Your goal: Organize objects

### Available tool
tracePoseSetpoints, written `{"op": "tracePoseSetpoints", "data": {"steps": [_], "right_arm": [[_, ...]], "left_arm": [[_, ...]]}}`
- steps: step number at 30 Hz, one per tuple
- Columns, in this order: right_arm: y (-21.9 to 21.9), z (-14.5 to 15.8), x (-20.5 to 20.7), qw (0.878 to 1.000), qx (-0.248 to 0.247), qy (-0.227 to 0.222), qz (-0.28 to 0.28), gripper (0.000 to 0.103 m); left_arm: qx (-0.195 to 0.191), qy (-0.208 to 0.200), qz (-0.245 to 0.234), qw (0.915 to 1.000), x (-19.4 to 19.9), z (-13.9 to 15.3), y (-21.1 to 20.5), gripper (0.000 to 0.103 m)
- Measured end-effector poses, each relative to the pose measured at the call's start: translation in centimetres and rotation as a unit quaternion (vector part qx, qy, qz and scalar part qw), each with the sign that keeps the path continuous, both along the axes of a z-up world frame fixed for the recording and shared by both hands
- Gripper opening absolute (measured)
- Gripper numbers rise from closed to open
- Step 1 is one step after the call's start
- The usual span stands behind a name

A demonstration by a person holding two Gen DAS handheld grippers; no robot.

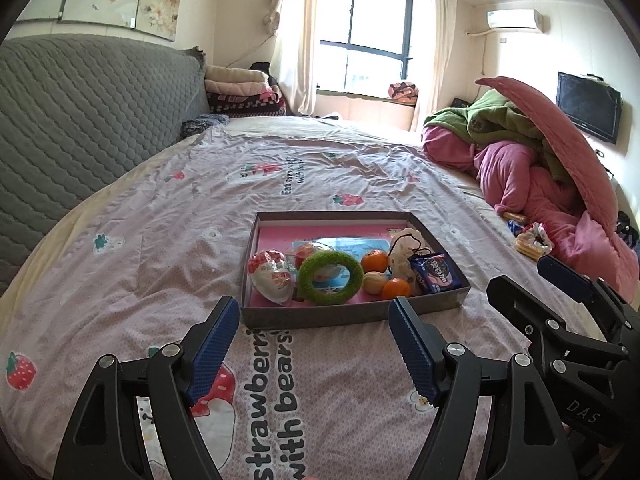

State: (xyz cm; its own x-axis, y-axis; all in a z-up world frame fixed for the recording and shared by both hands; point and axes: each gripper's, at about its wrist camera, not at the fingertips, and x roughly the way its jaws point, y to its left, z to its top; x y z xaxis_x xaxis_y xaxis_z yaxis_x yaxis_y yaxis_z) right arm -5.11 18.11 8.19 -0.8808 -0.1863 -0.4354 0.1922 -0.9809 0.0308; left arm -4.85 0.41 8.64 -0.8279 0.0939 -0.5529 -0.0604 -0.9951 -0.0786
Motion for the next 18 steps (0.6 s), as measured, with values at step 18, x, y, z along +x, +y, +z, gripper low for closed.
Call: {"op": "tracePoseSetpoints", "data": {"steps": [18], "right_arm": [[0.5,-2.2,-0.1,1.000,0.013,-0.015,-0.012,0.080]], "left_arm": [[0.005,-0.019,0.027,0.9994,-0.1,-2.1,-1.0,0.078]]}}
